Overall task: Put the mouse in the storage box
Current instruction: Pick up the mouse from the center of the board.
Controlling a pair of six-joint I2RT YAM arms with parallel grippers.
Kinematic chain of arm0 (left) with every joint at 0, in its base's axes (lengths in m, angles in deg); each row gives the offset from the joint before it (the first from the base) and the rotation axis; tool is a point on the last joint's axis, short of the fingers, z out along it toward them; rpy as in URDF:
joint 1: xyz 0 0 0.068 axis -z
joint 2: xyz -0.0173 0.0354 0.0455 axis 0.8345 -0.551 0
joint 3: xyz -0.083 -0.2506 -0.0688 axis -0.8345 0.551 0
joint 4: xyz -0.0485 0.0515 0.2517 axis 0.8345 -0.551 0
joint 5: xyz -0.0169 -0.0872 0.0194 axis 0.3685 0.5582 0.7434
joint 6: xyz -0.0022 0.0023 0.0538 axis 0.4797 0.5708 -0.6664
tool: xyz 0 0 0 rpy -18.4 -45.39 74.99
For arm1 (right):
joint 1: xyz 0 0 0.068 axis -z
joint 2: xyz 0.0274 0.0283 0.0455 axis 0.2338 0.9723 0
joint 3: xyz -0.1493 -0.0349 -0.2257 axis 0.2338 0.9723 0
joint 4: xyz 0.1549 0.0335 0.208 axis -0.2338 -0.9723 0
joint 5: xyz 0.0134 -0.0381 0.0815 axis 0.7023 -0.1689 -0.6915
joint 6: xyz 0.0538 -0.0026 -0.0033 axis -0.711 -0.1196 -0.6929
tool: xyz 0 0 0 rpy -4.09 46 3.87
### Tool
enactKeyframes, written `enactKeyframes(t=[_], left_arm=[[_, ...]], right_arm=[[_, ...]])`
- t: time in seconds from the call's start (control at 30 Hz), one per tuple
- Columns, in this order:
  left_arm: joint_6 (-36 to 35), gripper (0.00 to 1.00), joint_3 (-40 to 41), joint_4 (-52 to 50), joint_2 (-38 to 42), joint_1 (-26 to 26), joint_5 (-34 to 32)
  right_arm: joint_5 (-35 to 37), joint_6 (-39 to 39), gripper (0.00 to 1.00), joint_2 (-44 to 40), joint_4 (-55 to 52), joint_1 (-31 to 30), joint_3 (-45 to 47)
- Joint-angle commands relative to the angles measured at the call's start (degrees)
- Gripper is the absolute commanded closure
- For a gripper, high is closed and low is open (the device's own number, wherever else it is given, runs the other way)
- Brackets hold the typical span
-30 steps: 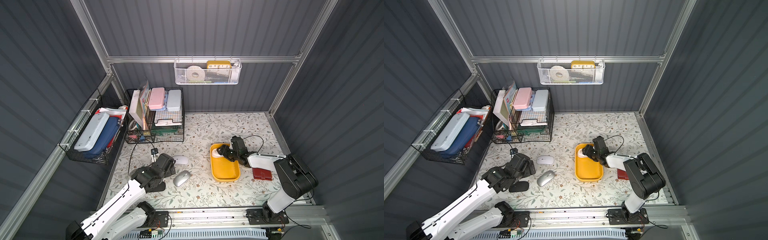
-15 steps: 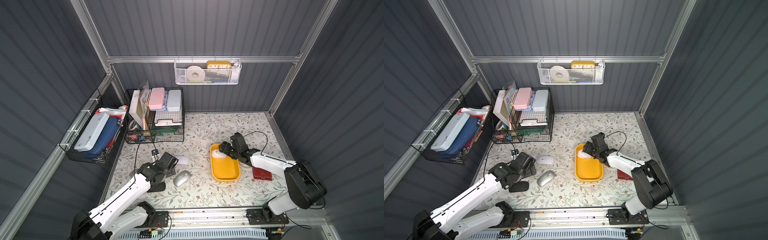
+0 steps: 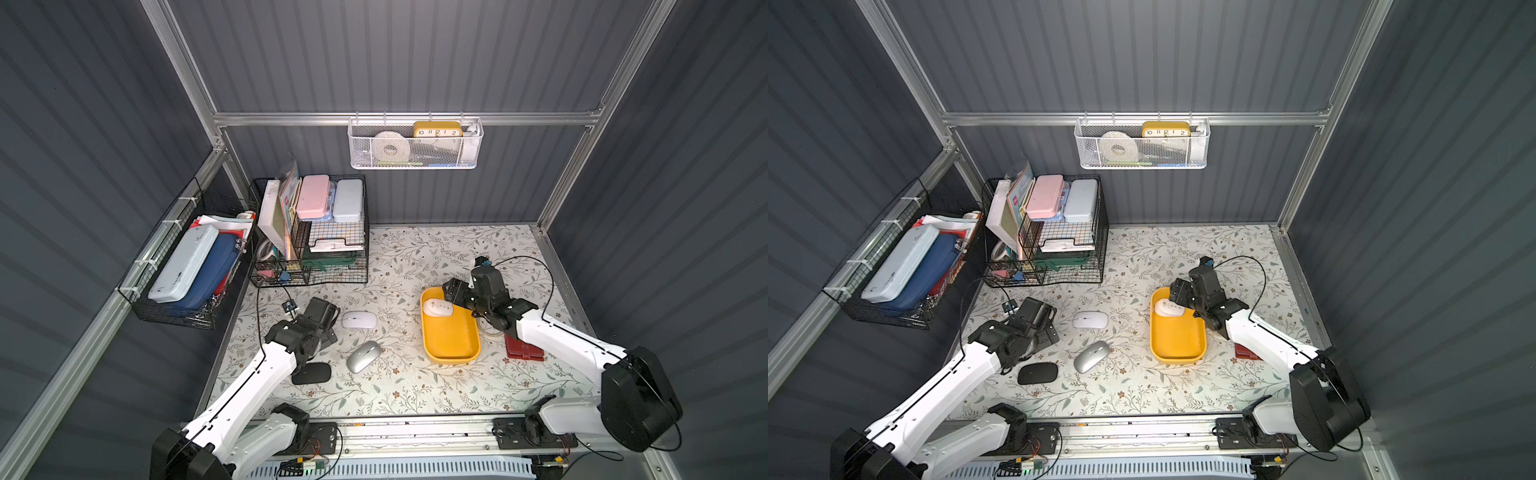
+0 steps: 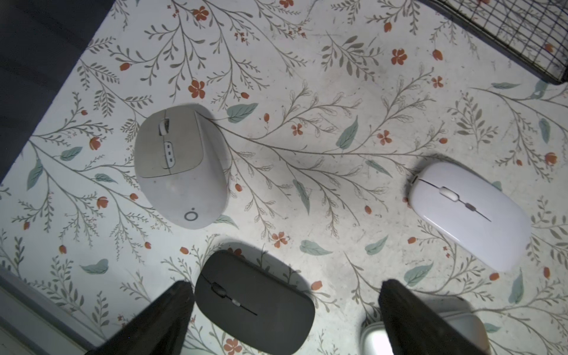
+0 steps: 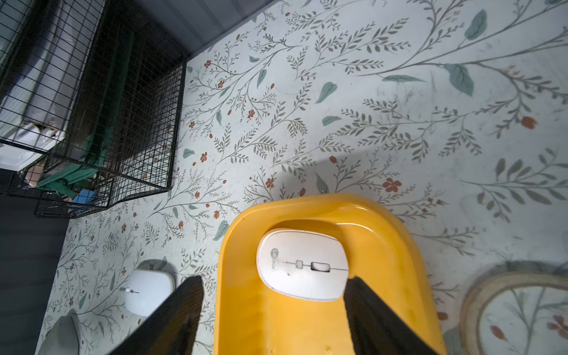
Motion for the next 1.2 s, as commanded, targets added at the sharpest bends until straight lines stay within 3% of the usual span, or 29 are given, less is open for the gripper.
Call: enactKeyframes(t=[0.0,0.23,0.47,0.63,0.73,1.17], left_arm=[[1.3,0.01,-1.7,-2.9,-1.1,-2.8,-2.7],[-0.1,0.01,-2.6,-2.3,-3.3,-12.7,-2.1],[-6.6,0.01,-2.6,4.1,-6.7,-21.1,-3.2],[-11.1,0.0,-0.2,12.0,-7.1,-22.6,-6.5],[-13.0,0.01,2.2,17.0,-7.4,-23.7,-4.9],[-6.0,0.01,1.0,14.5,-16.8,-25.3,-8.8]], right_arm=[[0.0,2.4,0.23,-1.2,-1.5,-0.2,-1.3],[-0.4,5.1,0.23,-1.8,-4.7,-0.2,-2.5],[-0.2,6.8,0.23,-3.6,-7.0,-0.1,-3.9],[-0.1,5.6,0.23,-4.3,-6.7,-0.1,-3.9],[-0.6,5.7,0.22,-4.3,-7.2,0.0,-4.5],[-1.7,5.5,0.22,-3.1,-8.9,0.5,-6.8]])
